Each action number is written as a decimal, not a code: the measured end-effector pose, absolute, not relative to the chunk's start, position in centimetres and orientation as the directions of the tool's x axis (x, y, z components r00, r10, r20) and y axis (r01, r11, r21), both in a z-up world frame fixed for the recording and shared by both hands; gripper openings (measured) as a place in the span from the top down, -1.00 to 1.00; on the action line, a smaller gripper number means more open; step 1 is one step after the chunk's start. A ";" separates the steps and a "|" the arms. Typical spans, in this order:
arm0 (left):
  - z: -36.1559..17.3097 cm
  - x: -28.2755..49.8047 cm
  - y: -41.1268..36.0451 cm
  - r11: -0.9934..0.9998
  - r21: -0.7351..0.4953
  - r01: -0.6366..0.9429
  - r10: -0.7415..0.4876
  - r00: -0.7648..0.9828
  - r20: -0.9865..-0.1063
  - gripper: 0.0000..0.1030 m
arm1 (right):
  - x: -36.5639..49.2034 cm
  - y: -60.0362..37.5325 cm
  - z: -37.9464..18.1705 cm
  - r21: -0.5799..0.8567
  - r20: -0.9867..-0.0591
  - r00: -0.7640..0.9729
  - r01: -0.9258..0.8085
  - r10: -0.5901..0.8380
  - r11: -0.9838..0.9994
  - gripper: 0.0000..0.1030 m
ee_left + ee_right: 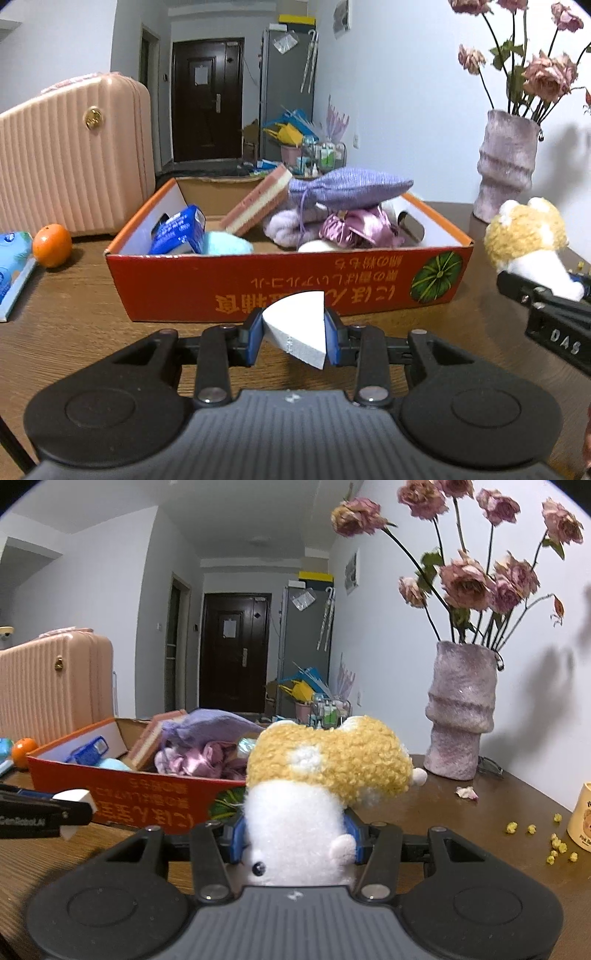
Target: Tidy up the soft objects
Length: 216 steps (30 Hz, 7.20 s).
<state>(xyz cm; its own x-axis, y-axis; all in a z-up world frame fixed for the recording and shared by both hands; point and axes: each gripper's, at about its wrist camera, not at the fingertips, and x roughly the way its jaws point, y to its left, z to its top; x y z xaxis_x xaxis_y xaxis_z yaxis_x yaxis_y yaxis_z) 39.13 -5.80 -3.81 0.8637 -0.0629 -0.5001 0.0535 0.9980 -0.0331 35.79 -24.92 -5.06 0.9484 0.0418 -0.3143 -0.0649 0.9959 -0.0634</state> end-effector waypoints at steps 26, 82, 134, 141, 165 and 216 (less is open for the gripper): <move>-0.9 35.5 -1.5 0.991 -0.101 -0.083 0.037 0.920 -0.391 0.33 | 33.6 -17.5 -3.7 -0.048 -0.229 0.965 -0.142 0.127 0.989 0.04; 0.9 44.0 1.0 0.985 -0.125 -0.121 0.080 0.953 -0.293 0.33 | 43.3 -12.5 -3.3 -0.045 -0.140 0.979 -0.154 0.146 0.987 0.04; 0.0 49.5 0.8 0.976 -0.063 -0.209 0.186 0.946 -0.267 -1.00 | 50.4 -14.0 -4.2 -0.015 -0.232 0.956 -0.186 0.178 0.982 -1.00; 0.1 49.7 2.0 0.967 -0.086 -0.239 0.205 0.935 -0.289 -1.00 | 49.7 -14.4 -4.0 0.012 -0.208 0.958 -0.200 0.199 0.980 -1.00; 0.0 45.9 3.5 0.963 -0.085 -0.256 0.219 0.926 -0.308 -1.00 | 44.9 -17.1 -3.2 0.071 -0.187 0.962 -0.188 0.198 0.980 -1.00; 1.8 13.9 -0.6 0.999 0.022 -0.028 0.033 0.963 -0.266 -1.00 | 13.1 -21.8 1.4 0.012 -0.210 0.954 -0.214 0.212 0.977 -1.00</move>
